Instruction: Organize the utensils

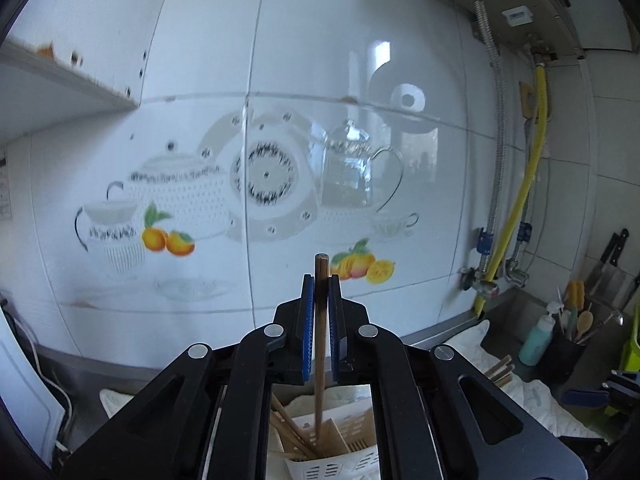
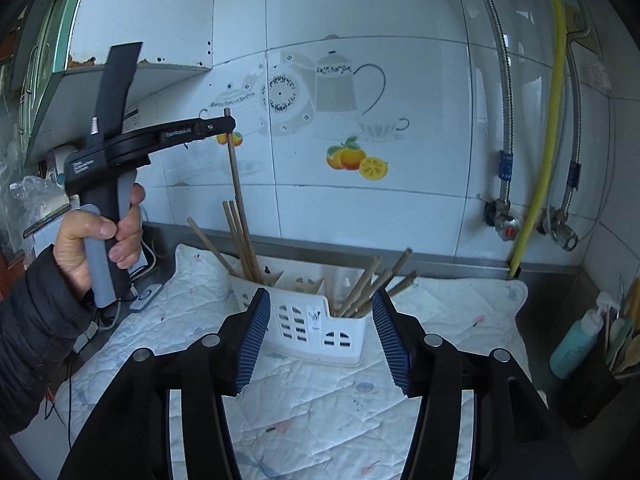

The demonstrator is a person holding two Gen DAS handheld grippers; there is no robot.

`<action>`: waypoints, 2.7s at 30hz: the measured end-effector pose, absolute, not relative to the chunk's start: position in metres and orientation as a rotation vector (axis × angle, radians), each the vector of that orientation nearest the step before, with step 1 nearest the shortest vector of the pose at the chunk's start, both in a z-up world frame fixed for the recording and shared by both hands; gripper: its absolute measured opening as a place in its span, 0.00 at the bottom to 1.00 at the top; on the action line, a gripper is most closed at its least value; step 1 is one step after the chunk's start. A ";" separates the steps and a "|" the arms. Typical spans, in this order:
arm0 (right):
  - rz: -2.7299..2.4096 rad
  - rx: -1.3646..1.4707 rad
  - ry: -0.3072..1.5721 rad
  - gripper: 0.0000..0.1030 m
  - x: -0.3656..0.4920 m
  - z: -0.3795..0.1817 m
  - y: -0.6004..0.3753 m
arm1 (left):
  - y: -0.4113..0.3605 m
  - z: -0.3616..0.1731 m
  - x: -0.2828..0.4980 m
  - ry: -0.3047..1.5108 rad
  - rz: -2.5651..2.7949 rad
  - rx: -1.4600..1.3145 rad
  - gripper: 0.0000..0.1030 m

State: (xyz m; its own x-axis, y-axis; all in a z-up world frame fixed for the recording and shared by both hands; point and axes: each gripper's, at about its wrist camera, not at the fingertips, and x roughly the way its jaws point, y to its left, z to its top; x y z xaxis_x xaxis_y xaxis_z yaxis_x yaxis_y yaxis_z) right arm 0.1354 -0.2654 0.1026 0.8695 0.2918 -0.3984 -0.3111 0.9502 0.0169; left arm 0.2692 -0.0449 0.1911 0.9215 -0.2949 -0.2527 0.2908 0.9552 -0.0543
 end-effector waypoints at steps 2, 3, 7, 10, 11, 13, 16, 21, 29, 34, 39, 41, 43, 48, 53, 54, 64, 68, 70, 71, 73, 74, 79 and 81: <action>0.307 -0.051 0.414 0.53 0.132 0.095 -0.265 | -0.042 0.181 0.272 0.283 -0.306 -0.030 0.05; 0.304 -0.050 0.417 0.54 0.131 0.092 -0.265 | -0.041 0.177 0.272 0.292 -0.308 -0.037 0.05; 0.297 -0.042 0.432 0.56 0.122 0.081 -0.265 | -0.038 0.168 0.266 0.322 -0.320 -0.041 0.06; 0.295 -0.030 0.441 0.60 0.114 0.073 -0.266 | -0.032 0.166 0.253 0.336 -0.322 -0.051 0.16; 0.290 -0.030 0.440 0.62 0.111 0.071 -0.266 | -0.030 0.166 0.246 0.340 -0.318 -0.056 0.27; 0.286 -0.022 0.438 0.70 0.104 0.067 -0.267 | -0.026 0.164 0.230 0.331 -0.301 -0.054 0.49; 0.277 -0.010 0.441 0.71 0.091 0.059 -0.269 | -0.018 0.160 0.202 0.331 -0.290 -0.044 0.59; 0.258 0.014 0.448 0.80 0.071 0.049 -0.271 | 0.000 0.145 0.153 0.346 -0.246 -0.049 0.87; 0.242 -0.014 0.455 0.87 0.035 0.033 -0.256 | 0.033 0.101 0.086 0.420 -0.190 -0.044 0.95; 0.233 -0.034 0.442 0.88 0.018 0.031 -0.245 | 0.057 0.084 0.052 0.435 -0.120 -0.061 0.95; 0.217 -0.037 0.443 0.89 0.007 0.028 -0.240 | 0.068 0.079 0.024 0.413 -0.074 -0.055 0.95; 0.208 -0.049 0.445 0.89 0.005 0.027 -0.238 | 0.072 0.076 0.018 0.419 -0.058 -0.057 0.95; 0.194 -0.064 0.447 0.89 0.003 0.025 -0.238 | 0.075 0.075 0.014 0.415 -0.042 -0.066 0.95; 0.174 -0.054 0.450 0.89 0.001 0.024 -0.245 | 0.081 0.070 0.008 0.398 0.033 -0.084 0.95; 0.170 -0.039 0.458 0.89 0.001 0.020 -0.248 | 0.082 0.064 0.007 0.422 0.001 -0.114 0.95; 0.171 -0.036 0.461 0.89 0.001 0.019 -0.249 | 0.081 0.062 0.008 0.434 -0.001 -0.106 0.95; 0.143 -0.030 0.467 0.89 0.000 0.016 -0.250 | 0.067 0.043 0.015 0.507 -0.030 -0.067 0.95; 0.135 -0.015 0.469 0.89 0.000 0.014 -0.253 | 0.061 0.037 0.020 0.531 -0.027 -0.044 0.95; 0.131 -0.011 0.473 0.89 0.002 0.014 -0.254 | 0.060 0.036 0.022 0.537 -0.029 -0.043 0.95; 0.129 -0.012 0.475 0.89 0.003 0.013 -0.254 | 0.059 0.036 0.023 0.539 -0.029 -0.044 0.95; 0.128 -0.012 0.475 0.89 0.004 0.013 -0.255 | 0.059 0.035 0.024 0.542 -0.019 -0.042 0.95; 0.127 -0.010 0.476 0.89 0.004 0.013 -0.255 | 0.059 0.034 0.025 0.546 -0.016 -0.041 0.95; 0.128 -0.007 0.479 0.89 0.007 0.012 -0.256 | 0.056 0.031 0.030 0.563 -0.005 -0.025 0.95; 0.125 -0.013 0.484 0.89 0.009 0.012 -0.256 | 0.054 0.031 0.031 0.563 -0.009 -0.013 0.95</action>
State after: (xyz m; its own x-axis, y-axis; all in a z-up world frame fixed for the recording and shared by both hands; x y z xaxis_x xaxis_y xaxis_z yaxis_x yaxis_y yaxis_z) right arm 0.0090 -0.2558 0.0119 0.8778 0.1166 -0.4647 -0.1226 0.9923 0.0174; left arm 0.0306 0.0544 0.0308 0.8456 -0.0120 -0.5337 0.0049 0.9999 -0.0147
